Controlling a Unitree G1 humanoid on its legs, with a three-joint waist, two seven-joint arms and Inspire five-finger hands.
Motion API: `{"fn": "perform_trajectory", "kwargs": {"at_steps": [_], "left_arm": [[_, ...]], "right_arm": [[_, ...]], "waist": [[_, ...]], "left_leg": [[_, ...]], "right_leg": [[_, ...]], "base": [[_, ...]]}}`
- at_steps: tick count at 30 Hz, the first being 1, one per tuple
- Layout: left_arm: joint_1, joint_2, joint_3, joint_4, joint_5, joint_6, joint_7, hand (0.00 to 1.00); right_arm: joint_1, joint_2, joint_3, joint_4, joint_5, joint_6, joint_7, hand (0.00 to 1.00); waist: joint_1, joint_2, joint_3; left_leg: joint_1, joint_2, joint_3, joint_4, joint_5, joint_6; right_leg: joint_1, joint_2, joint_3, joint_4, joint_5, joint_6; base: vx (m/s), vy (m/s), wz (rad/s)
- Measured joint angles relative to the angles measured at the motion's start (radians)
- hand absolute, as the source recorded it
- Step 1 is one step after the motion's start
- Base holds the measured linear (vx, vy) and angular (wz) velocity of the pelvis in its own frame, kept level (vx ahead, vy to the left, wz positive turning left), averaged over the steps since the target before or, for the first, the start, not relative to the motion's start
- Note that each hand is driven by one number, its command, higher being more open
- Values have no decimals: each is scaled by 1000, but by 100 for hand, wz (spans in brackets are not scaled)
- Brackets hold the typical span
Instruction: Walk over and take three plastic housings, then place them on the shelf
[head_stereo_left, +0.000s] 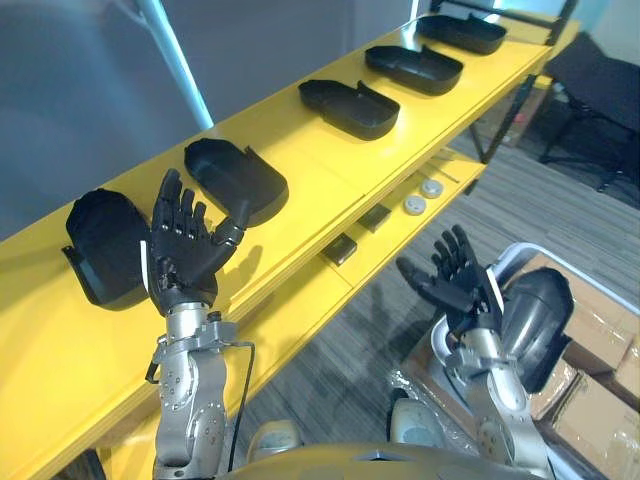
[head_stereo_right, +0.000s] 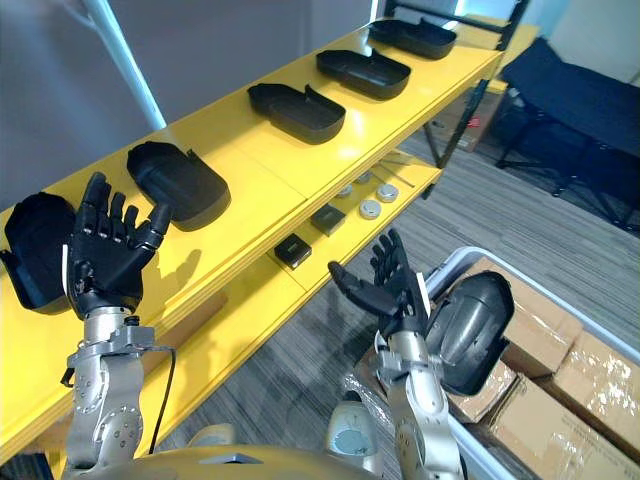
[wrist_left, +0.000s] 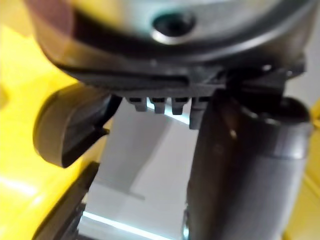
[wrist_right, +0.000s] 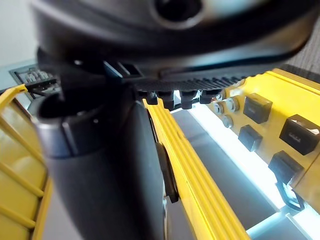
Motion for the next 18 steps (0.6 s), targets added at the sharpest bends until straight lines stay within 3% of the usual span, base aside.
{"fn": "perform_trajectory", "kwargs": {"at_steps": [1, 2, 4, 5, 6, 9, 10, 11, 13, 14, 16, 17, 18], "left_arm": [[-2, 6, 3, -2, 21, 0, 0, 100], [-10, 4, 8, 11, 19, 3, -5, 100], [-2, 0, 10, 40, 5, 6, -8, 100], [12, -8, 16, 42, -19, 6, -17, 100], [18, -10, 19, 42, -27, 5, -22, 100], [101, -28, 27, 45, -39, 6, -51, 100], [111, -28, 25, 46, -45, 6, -57, 100], [145, -26, 18, 50, -84, 12, -79, 100], [164, -23, 8, 81, -112, 20, -94, 100], [161, -22, 2, 110, -115, 25, -95, 100], [169, -25, -16, 134, -136, 26, -89, 100], [177, -26, -45, 138, -154, 26, -79, 100], [182, -25, -76, 143, -173, 25, -78, 100]], "right_arm": [[-11, 0, 9, 0, 2, -1, 16, 100], [-28, 4, 23, -2, 12, -8, 23, 100], [-50, 4, 61, -3, 17, -12, 23, 100], [-71, 4, 96, 1, 14, -23, 23, 100], [-85, 4, 118, 6, 12, -31, 21, 100], [-164, 17, 238, 43, 11, -37, 13, 100], [-165, 17, 244, 43, 11, -36, 13, 100], [-164, 19, 264, 41, 10, -33, 11, 100], [-155, 19, 278, 41, 8, -22, 5, 100], [-149, 16, 281, 39, 9, -7, 5, 100], [-132, -8, 273, 38, 9, 17, 9, 100], [-104, -34, 252, 38, 9, 19, 14, 100], [-67, -58, 220, 39, 9, 20, 17, 100]], "waist": [[2, -2, 5], [0, -1, 11], [0, -1, 8], [5, 1, 7], [13, 1, 7], [82, -19, -5], [83, -21, -6], [83, -28, -10], [85, -37, -14], [84, -42, -16], [81, -37, -18], [73, -29, -23], [61, -18, -29]], "left_leg": [[-8, -3, 27, -15, -7, 15], [-21, -7, 70, -48, 2, 32], [-37, -11, 111, -81, 41, 60], [-51, 0, 129, -97, 65, 67], [-61, 9, 140, -102, 76, 68], [-129, 66, 233, -97, 119, 51], [-137, 70, 237, -91, 121, 49], [-168, 95, 250, -49, 123, 47], [-214, 140, 265, 29, 122, 47], [-238, 177, 275, 74, 122, 44], [-244, 231, 287, 98, 134, 15], [-244, 267, 279, 91, 152, -12], [-244, 290, 252, 69, 177, -20]], "right_leg": [[-11, -8, -52, -54, 61, -11], [-22, -36, -140, -32, 52, -48], [-24, -109, -298, 213, -107, -89], [12, -149, -380, 311, -154, -100], [34, -164, -411, 339, -169, -105], [171, -247, -499, 353, -184, -108], [185, -251, -501, 342, -183, -106], [238, -254, -505, 274, -168, -81], [303, -221, -505, 96, -132, 30], [336, -172, -504, -18, -150, 111], [342, -106, -492, -113, -200, 104], [340, -58, -471, -162, -210, 88], [336, -21, -444, -185, -204, 68]], "base": [[-475, 159, -126], [-458, 124, -87], [-364, 129, -67], [-287, 114, -53], [-203, 69, -74], [-202, -54, -93], [-163, -160, -63], [-109, -207, -45], [-161, -308, -62], [-229, -456, -91], [-224, -435, -103], [-164, -269, -90], [-146, -235, -80]]}}
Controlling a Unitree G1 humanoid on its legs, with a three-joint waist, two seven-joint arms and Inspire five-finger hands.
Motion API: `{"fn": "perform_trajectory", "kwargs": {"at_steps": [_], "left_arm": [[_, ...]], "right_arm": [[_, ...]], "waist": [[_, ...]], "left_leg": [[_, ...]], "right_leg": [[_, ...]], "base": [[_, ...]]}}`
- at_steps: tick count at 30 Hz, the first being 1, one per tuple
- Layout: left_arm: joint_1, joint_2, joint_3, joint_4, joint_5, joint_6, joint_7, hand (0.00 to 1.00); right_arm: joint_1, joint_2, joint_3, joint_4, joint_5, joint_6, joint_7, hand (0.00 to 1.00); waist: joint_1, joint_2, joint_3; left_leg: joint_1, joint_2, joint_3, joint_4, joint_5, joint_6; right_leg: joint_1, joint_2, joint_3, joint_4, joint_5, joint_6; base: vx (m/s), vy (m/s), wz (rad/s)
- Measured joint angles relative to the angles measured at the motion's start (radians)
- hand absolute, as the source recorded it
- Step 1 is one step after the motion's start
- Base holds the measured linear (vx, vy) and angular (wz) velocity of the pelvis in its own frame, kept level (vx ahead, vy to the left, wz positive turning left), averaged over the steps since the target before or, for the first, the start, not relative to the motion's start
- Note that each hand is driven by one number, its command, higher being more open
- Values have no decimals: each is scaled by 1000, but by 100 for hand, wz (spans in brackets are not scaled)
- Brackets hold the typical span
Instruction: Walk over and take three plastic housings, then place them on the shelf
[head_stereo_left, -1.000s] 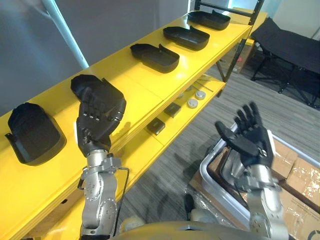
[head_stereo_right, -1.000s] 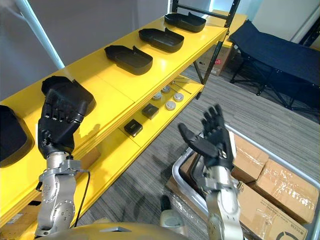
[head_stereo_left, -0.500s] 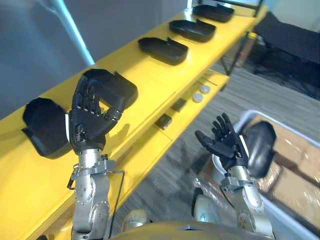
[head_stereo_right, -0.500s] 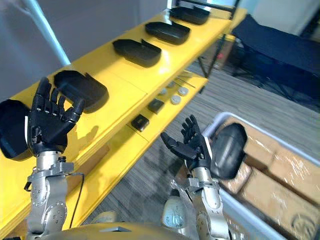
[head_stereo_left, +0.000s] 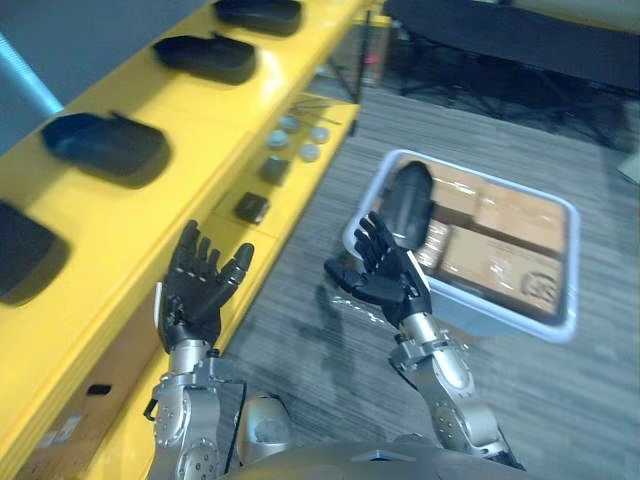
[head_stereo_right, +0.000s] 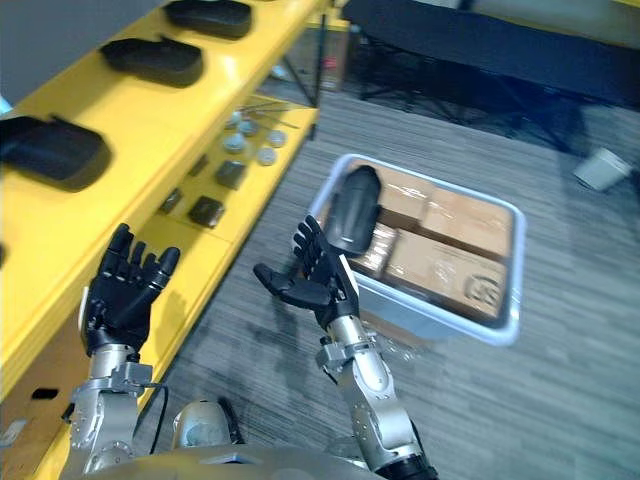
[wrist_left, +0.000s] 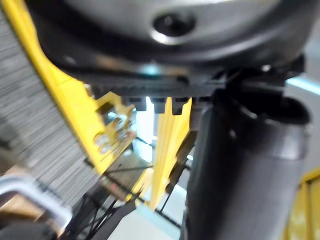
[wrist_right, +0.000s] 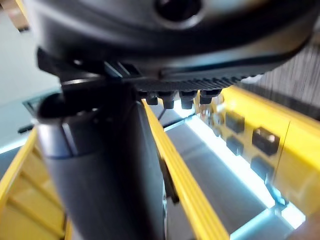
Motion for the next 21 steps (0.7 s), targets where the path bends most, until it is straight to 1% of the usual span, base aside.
{"fn": "perform_trajectory", "kwargs": {"at_steps": [1, 2, 3, 4, 5, 6, 7, 8, 9, 10, 11, 12, 13, 14, 15, 16, 17, 18, 19, 20, 21], "left_arm": [[1, 0, -9, 2, -13, 0, -2, 100], [1, 0, -19, 7, -21, -3, -1, 100], [0, 0, -19, 13, -21, -4, -2, 100], [-1, -1, -19, 24, -22, -4, -3, 100], [1, -1, -20, 26, -23, -4, -19, 100], [0, -1, -20, 26, -24, -4, -31, 100], [-2, -1, -20, 26, -29, -4, -49, 100], [0, 1, -20, 28, -51, -4, -71, 100], [-1, 3, -18, 33, -54, -3, -84, 100], [-8, 3, -16, 42, -61, 0, -109, 100], [-11, 3, -17, 43, -54, 5, -123, 100], [-20, 7, -19, 58, -42, 17, -144, 100], [-23, 12, -20, 66, -42, 24, -153, 100], [-26, 35, -28, 89, -40, 39, -178, 100], [-31, 46, -35, 95, -39, 47, -186, 100], [-40, 70, -38, 110, -6, 50, -197, 100], [-61, 86, -44, 127, 20, 55, -202, 100], [-70, 91, -47, 139, 30, 59, -205, 100], [-98, 93, -52, 164, 37, 64, -210, 100], [-117, 95, -59, 181, 37, 65, -213, 100], [-150, 100, -75, 216, 37, 66, -217, 100]], "right_arm": [[16, -8, -22, 0, 0, 0, 1, 100], [33, -26, -62, 0, -10, -1, 3, 100], [35, -35, -81, 0, -16, -1, 5, 100], [36, -57, -114, 0, -17, -3, 10, 100], [35, -74, -144, 1, -18, -8, 9, 100], [33, -80, -157, 1, -18, -10, 4, 100], [20, -89, -181, 10, -19, -14, -6, 100], [-14, -100, -193, 57, -22, -32, -14, 100], [-37, -99, -200, 91, -28, -37, -29, 100], [-103, -97, -207, 168, -34, -38, -59, 100], [-161, -97, -213, 234, -42, -37, -81, 100], [-228, -97, -228, 315, -47, -35, -108, 100], [-255, -97, -235, 350, -47, -32, -123, 100], [-316, -97, -254, 422, -48, -26, -168, 100], [-341, -98, -264, 448, -49, -24, -186, 100], [-406, -104, -281, 500, -51, -23, -232, 100], [-492, -122, -296, 556, -51, -21, -277, 100], [-537, -140, -304, 584, -51, -17, -297, 100], [-635, -183, -313, 648, -51, -8, -330, 100], [-685, -207, -323, 683, -50, -5, -343, 100], [-771, -260, -341, 745, -47, -5, -361, 100]], "waist": [[-9, -3, -1], [-17, -10, -1], [-18, -12, 0], [-23, -12, 0], [-26, -21, 5], [-26, -17, 4], [-21, -9, 0], [-15, 2, -7], [-14, 2, -9], [-7, 3, -10], [2, -6, -5], [18, -15, 2], [23, -17, 5], [27, -18, 10], [31, -19, 11], [38, -18, 24], [43, -15, 50], [48, -12, 65], [54, -5, 90], [59, 1, 104], [73, 13, 134]], "left_leg": [[0, 0, -19, -15, 20, 9], [-2, 0, -61, -28, 64, 26], [-3, 0, -78, -28, 82, 31], [-10, 1, -104, -19, 114, 30], [-31, -6, -114, 15, 99, 8], [-42, -19, -121, 29, 83, -7], [-57, -53, -130, 23, 52, -4], [-49, -88, -123, -33, 40, 18], [-31, -96, -125, -61, 32, 17], [-16, -131, -133, -117, 38, 2], [-19, -149, -130, -136, 42, -2], [-23, -172, -124, -144, 44, 1], [-24, -183, -124, -146, 44, 4], [-29, -211, -136, -146, 39, 17], [-35, -220, -141, -145, 37, 24], [-49, -236, -150, -140, 36, 35], [-68, -246, -157, -128, 35, 43], [-81, -249, -160, -121, 35, 48], [-118, -253, -172, -103, 37, 56], [-136, -254, -177, -99, 41, 61], [-163, -256, -184, -94, 49, 69]], "right_leg": [[-11, 9, 15, -3, -1, -13], [-38, 22, 48, -1, -8, -34], [-46, 26, 57, -1, -13, -46], [-51, 30, 78, -7, -7, -58], [-47, 27, 82, -15, 2, -65], [-47, 24, 80, -15, 10, -63], [-48, 19, 73, -15, 16, -57], [-51, 17, 61, -4, 17, -55], [-56, 13, 52, 8, 16, -54], [-81, -11, 46, 41, 15, -50], [-106, -32, 46, 65, 15, -47], [-127, -59, 44, 87, 18, -39], [-131, -70, 37, 94, 18, -38], [-129, -93, 7, 96, 29, -21], [-129, -103, -7, 96, 31, -17], [-132, -117, -17, 94, 39, -5], [-137, -125, -26, 88, 44, 3], [-142, -129, -34, 87, 47, 7], [-160, -133, -47, 84, 51, 14], [-172, -134, -52, 82, 56, 18], [-190, -134, -60, 76, 69, 18]], "base": [[-156, -179, -72], [-117, -139, -61], [-114, -177, -73], [-34, -139, -45], [-13, -102, -26], [0, 0, 0], [76, 70, 8], [69, 70, 13], [77, 107, 17], [29, 122, 16], [17, 196, 7], [-23, 180, 0], [-32, 196, 18], [-31, 156, 28], [-42, 182, 38], [-63, 145, 28], [-78, 132, 25], [-129, 109, 23], [-130, 77, 20], [-209, 103, 24], [-172, 80, 20]]}}
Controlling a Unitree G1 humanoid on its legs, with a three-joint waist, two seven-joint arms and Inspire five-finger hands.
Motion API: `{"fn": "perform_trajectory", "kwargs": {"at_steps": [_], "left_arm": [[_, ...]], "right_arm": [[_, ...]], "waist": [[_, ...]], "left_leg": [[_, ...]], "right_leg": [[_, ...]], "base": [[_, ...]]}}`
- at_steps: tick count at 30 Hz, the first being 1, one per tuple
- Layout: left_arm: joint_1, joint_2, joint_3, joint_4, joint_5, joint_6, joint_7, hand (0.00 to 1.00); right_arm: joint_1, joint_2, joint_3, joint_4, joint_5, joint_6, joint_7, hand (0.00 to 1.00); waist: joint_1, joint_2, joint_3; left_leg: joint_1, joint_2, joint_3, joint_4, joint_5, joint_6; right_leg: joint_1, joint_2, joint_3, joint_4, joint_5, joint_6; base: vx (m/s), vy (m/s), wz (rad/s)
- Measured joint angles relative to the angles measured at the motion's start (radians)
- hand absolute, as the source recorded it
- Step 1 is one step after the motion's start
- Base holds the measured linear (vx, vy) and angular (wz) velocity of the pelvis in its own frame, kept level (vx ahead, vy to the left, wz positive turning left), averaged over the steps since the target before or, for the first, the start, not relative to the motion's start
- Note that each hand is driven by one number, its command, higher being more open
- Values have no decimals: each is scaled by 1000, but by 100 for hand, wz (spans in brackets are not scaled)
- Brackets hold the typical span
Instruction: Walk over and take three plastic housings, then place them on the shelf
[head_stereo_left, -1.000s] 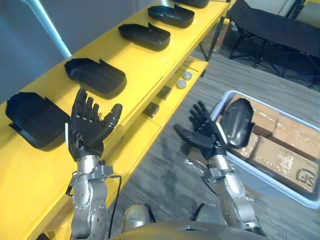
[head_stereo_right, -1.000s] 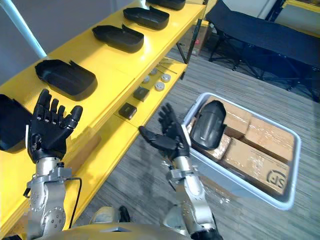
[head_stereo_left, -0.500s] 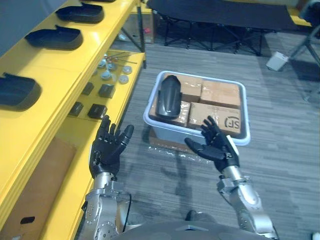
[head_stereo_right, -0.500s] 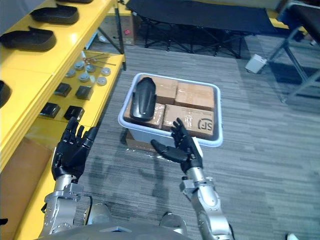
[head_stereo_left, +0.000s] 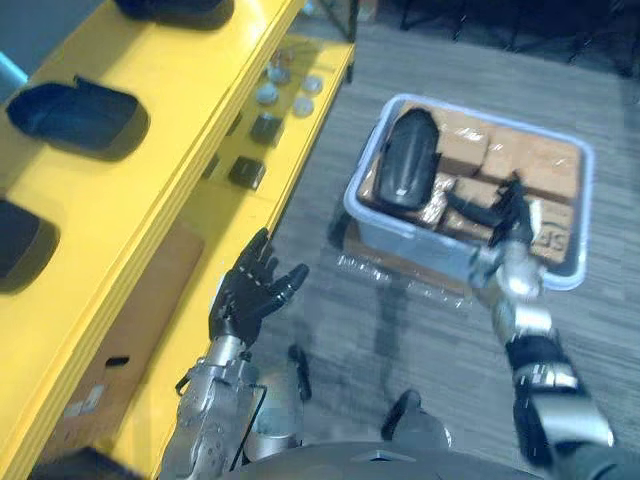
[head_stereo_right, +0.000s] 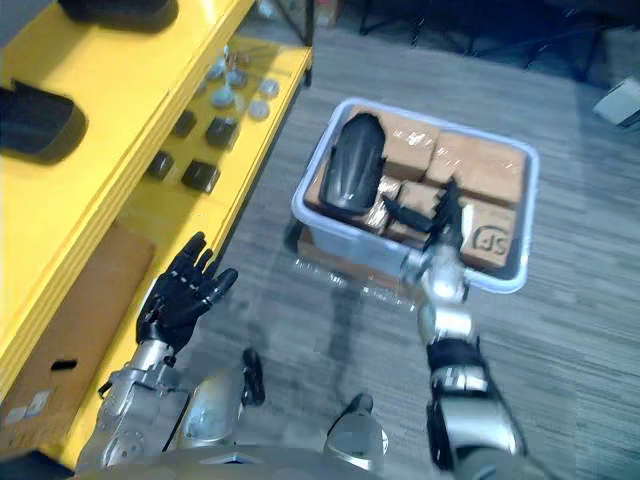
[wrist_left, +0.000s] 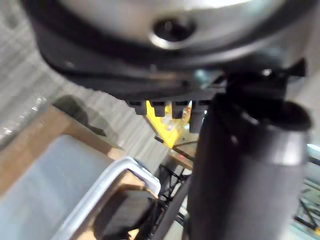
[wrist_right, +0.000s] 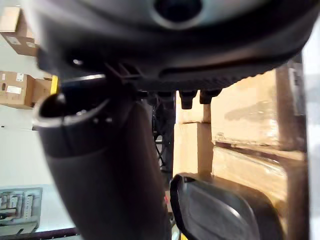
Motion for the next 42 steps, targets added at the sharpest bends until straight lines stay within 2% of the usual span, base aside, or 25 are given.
{"fn": "perform_trajectory", "kwargs": {"at_steps": [3, 6, 10, 13, 16, 17, 20, 24, 27, 35, 36, 38, 42], "left_arm": [[-14, 0, -44, 75, 0, 0, -3, 100], [-19, 0, -65, 151, 0, -3, -7, 100], [-50, -1, -122, 240, -1, -25, -7, 100], [-82, -2, -145, 271, -6, -42, -6, 100], [-101, -2, -159, 288, -19, -59, -6, 100], [-118, -2, -171, 309, -19, -61, -6, 100], [-122, -3, -183, 331, -20, -66, -5, 100], [-130, -7, -192, 343, -58, -94, -1, 100], [-129, -15, -193, 344, -61, -107, 0, 100], [-128, -21, -191, 343, -61, -106, 0, 100], [-127, -21, -187, 339, -63, -103, 0, 100], [-126, -21, -182, 325, -62, -88, -1, 100], [-123, -21, -186, 315, -62, -83, -1, 100]], "right_arm": [[-170, -115, 0, 147, 41, 5, -24, 100], [-241, -166, 27, 263, 65, 12, -44, 100], [-377, -249, 71, 444, 120, 55, -97, 100], [-450, -280, 103, 510, 118, 95, -91, 100], [-500, -316, 149, 521, 114, 112, -82, 100], [-529, -348, 167, 539, 113, 118, -61, 100], [-565, -383, 221, 540, 90, 119, -31, 100], [-624, -392, 289, 539, 36, 144, -54, 100], [-631, -392, 305, 538, 36, 154, -105, 100], [-652, -431, 323, 534, 38, 203, -112, 100], [-661, -440, 327, 532, 39, 244, -102, 0], [-669, -453, 334, 537, 41, 317, -81, 0], [-670, -473, 334, 555, 26, 370, -30, 0]], "waist": [[23, 21, 61], [41, 26, 63], [83, 72, 111], [103, 98, 145], [113, 107, 156], [127, 115, 163], [137, 120, 166], [147, 141, 175], [167, 141, 175], [164, 141, 175], [160, 141, 175], [159, 141, 175], [159, 142, 175]], "left_leg": [[-44, -10, -20, 8, 16, 18], [-94, -8, -45, 31, 18, 22], [-153, -1, -75, 69, 21, 26], [-174, 1, -76, 81, 25, 31], [-212, 6, -79, 97, 28, 34], [-226, 6, -80, 102, 30, 35], [-257, -1, -86, 103, 41, 38], [-276, -7, -104, 102, 52, 37], [-277, -11, -112, 101, 54, 34], [-273, -25, -127, 105, 57, 31], [-268, -25, -126, 105, 58, 30], [-261, -23, -124, 103, 60, 27], [-229, -24, -111, 82, 69, 20]], "right_leg": [[-20, -3, -17, -6, 20, -1], [-50, -1, -35, 6, 19, -2], [-96, -5, -48, 53, 12, -14], [-132, -20, -45, 99, -2, -29], [-176, -28, -40, 128, -10, -36], [-196, -38, -38, 146, -17, -41], [-231, -52, -41, 175, -21, -41], [-245, -60, -57, 198, -35, -44], [-250, -70, -63, 226, -52, -43], [-256, -101, -74, 298, -97, -52], [-258, -105, -73, 310, -102, -57], [-258, -107, -68, 318, -108, -60], [-251, -112, -55, 327, -117, -67]], "base": [[-122, 71, 19], [-55, 43, 20], [-71, 28, 11], [-117, 10, -3], [-100, 0, -4], [-91, 6, 1], [-70, -6, 6], [-25, -26, 13], [4, -50, 11], [8, -49, 8], [-24, -39, -2], [-41, -44, -5], [-44, -34, -8]]}}
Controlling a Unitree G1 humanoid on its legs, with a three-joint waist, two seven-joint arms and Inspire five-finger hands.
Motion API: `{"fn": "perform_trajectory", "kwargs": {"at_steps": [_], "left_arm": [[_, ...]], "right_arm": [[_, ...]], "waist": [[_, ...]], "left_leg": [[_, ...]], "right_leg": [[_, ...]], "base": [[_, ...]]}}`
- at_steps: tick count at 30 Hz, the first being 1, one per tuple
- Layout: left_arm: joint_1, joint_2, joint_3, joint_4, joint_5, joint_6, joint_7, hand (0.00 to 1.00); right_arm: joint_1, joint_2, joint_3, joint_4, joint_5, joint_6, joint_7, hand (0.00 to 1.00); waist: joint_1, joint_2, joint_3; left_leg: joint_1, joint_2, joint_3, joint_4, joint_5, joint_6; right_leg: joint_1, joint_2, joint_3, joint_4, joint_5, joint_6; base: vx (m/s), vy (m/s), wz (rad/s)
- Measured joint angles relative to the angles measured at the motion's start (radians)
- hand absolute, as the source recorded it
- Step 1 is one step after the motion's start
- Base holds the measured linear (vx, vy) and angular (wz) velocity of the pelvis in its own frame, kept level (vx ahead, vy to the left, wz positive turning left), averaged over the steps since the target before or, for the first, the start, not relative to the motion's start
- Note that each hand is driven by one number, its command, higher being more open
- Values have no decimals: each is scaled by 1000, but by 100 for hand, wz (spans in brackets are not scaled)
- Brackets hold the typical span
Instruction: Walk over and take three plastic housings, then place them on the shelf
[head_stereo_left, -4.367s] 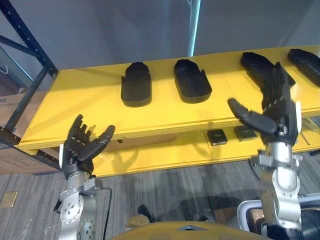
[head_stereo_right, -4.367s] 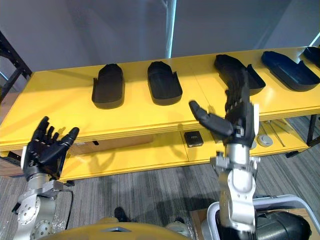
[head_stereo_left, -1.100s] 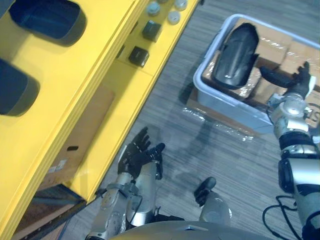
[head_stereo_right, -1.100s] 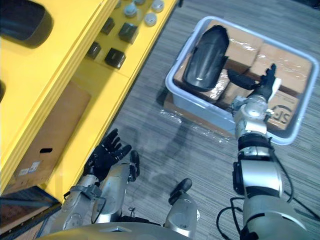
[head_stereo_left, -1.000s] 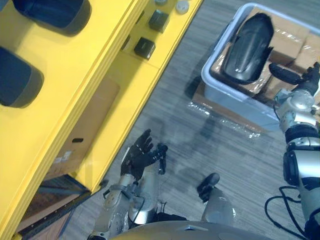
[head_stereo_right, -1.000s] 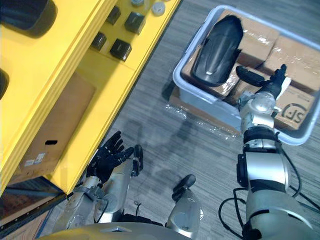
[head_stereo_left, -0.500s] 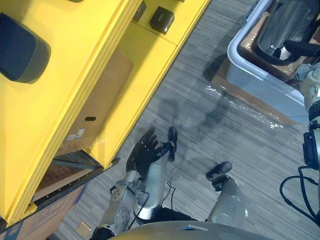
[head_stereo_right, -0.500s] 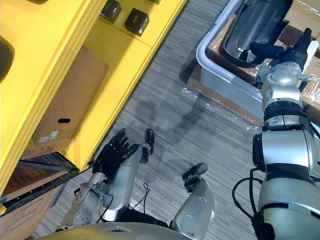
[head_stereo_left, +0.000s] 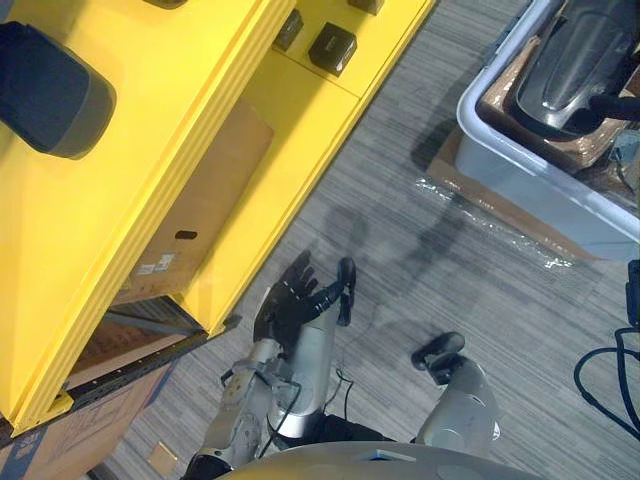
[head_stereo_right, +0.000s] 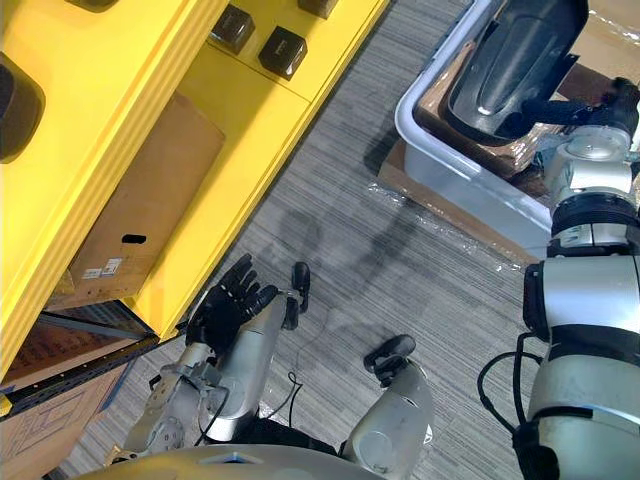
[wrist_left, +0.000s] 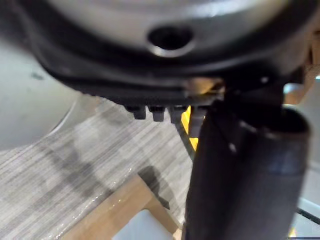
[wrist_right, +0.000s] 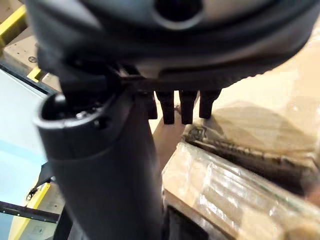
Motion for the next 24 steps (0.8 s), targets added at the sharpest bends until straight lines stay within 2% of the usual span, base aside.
{"fn": "perform_trajectory", "kwargs": {"at_steps": [8, 9, 12, 18, 24], "left_arm": [[7, 1, -20, -1, 0, 5, 1, 100], [7, 1, -19, -1, 0, 5, 2, 100], [9, 0, -20, -1, 0, 5, 1, 100], [22, 4, -6, -10, 0, 5, 0, 100], [73, 7, 58, -132, 14, 4, -2, 100]], "right_arm": [[-1, -23, -21, 81, -100, 95, 85, 0], [2, -23, -19, 84, -154, 96, 107, 0], [-3, -24, -29, 85, -179, 93, 140, 0], [3, -22, -38, 101, -297, 85, 142, 0], [61, -11, -38, 39, -364, 59, 112, 0]], "waist": [[0, 3, -2], [-2, 3, -2], [-7, 7, -5], [-13, 15, -10], [-26, -1, 1]], "left_leg": [[31, -7, -6, -81, 51, -13], [32, -8, -10, -87, 56, -15], [33, -9, -16, -92, 60, -16], [51, -19, -29, -124, 81, -16], [107, -10, -24, -147, 81, -18]], "right_leg": [[8, 4, -18, -9, -3, -5], [9, 6, -24, -10, -3, -5], [15, 6, -31, -9, -6, -6], [38, 7, -52, -21, -9, -12], [99, 40, -54, -75, 13, 4]], "base": [[-14, -44, 4], [8, -50, 8], [-6, -28, 7], [-20, -13, 9], [13, -12, -4]]}}
